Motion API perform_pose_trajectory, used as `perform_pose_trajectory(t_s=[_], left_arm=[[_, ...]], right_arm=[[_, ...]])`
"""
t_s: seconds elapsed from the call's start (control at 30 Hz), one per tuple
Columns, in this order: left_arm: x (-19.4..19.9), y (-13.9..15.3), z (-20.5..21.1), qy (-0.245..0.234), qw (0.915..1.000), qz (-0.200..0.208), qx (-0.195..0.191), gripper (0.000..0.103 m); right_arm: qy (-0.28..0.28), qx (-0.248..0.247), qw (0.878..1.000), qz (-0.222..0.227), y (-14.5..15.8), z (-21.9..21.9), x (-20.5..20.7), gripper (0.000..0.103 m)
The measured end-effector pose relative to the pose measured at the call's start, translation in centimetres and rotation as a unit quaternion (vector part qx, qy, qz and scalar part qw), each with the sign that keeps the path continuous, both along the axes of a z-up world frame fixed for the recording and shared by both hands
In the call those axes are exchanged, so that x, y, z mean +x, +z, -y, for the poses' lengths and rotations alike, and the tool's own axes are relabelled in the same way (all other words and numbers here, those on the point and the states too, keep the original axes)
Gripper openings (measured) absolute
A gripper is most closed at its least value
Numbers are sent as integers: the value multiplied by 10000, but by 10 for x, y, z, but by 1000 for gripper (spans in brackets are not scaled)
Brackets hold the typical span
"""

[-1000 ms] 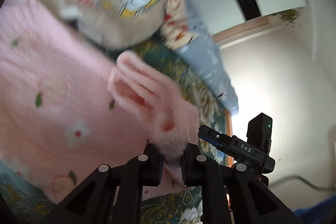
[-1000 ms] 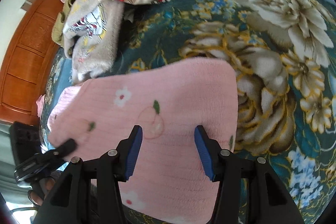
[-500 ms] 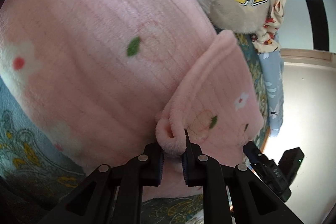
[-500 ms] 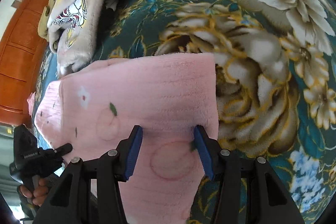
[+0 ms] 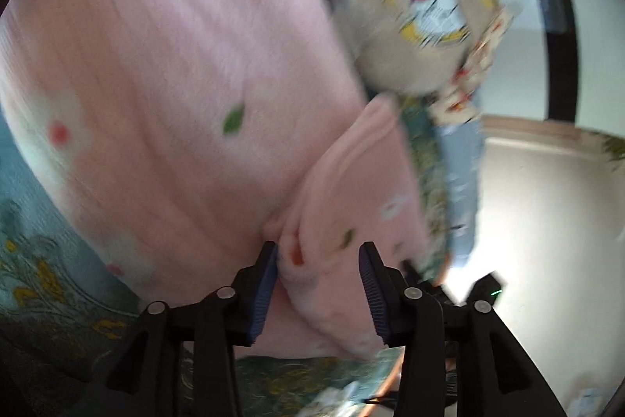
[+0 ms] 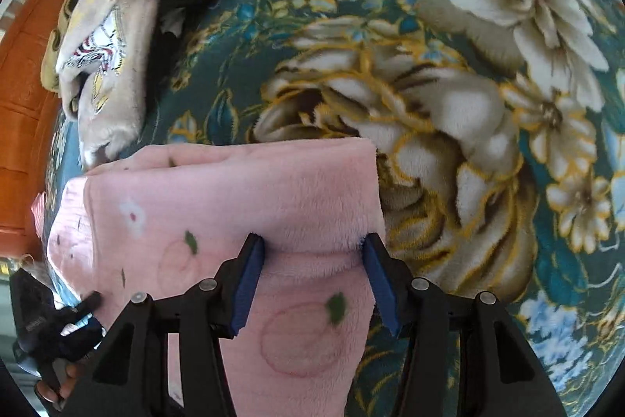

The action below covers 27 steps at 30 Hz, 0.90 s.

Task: Fold clothes

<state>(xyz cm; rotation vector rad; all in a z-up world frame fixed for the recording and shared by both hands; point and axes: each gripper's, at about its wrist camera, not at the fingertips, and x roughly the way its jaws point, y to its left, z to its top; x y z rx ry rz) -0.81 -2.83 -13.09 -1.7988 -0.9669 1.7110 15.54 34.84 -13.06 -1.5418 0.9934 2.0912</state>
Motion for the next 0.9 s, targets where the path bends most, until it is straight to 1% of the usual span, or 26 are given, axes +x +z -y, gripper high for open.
perform_pose_trajectory(t_s=[0.07, 0.1, 0.13, 0.2, 0.23, 0.27, 0.33, 0.4, 0.47, 0.5, 0.53, 0.57, 0.6, 0.67, 0.73, 0.77, 0.87, 0.9], left_arm=[[-14, 28, 32, 370, 9980, -502, -77, 59], [-21, 41, 53, 661, 9951, -726, -77, 62], [-27, 52, 75, 977, 9911, -901, -91, 67], [-34, 62, 123, 1725, 9795, -1020, -184, 69], [-35, 61, 150, 2150, 9713, -979, -274, 70], [-35, 58, 176, 2559, 9620, -885, -354, 72], [-31, 41, 221, 3272, 9428, -489, -422, 75], [-28, 19, 248, 3727, 9277, -70, -214, 79], [-30, -7, 260, 3974, 9166, 335, 288, 83], [-31, -20, 262, 4083, 9093, 526, 605, 85], [-33, -35, 260, 4187, 9003, 725, 944, 90], [-35, -48, 259, 4271, 8923, 909, 1144, 93], [-37, -57, 258, 4334, 8868, 1057, 1209, 93], [-43, -70, 256, 4345, 8853, 1216, 1125, 97], [-51, -76, 253, 4245, 8896, 1307, 1060, 99], [-55, -76, 251, 4242, 8890, 1313, 1115, 102], [-69, -77, 246, 4278, 8843, 1284, 1363, 103], [-74, -77, 244, 4263, 8839, 1313, 1403, 103]], right_arm=[[73, 136, 9999, -52, 8, 5, 2, 54], [54, 139, 9999, -57, 9, 4, 2, 54], [35, 142, 9999, -61, 11, 4, 3, 54], [-4, 147, 9999, -68, 13, 4, 4, 54], [-25, 145, 9999, -57, 13, 5, 3, 54], [-33, 138, 9999, -35, 13, 6, 2, 54], [-34, 162, 9999, -9, 15, 7, -2, 54], [-35, 185, 9998, 17, 17, 8, -5, 54], [-35, 209, 9998, 43, 19, 9, -9, 55], [-36, 221, 9997, 56, 20, 10, -11, 59], [-36, 233, 9997, 69, 21, 10, -13, 59], [-36, 244, 9997, 82, 22, 11, -14, 59], [-37, 256, 9996, 95, 23, 11, -16, 59], [-37, 280, 9995, 122, 25, 12, -20, 59], [-38, 303, 9994, 148, 27, 13, -23, 59], [-39, 315, 9994, 161, 28, 13, -25, 59], [-33, 363, 9992, 190, 32, 15, -29, 59], [-30, 382, 9991, 202, 33, 15, -29, 59]])
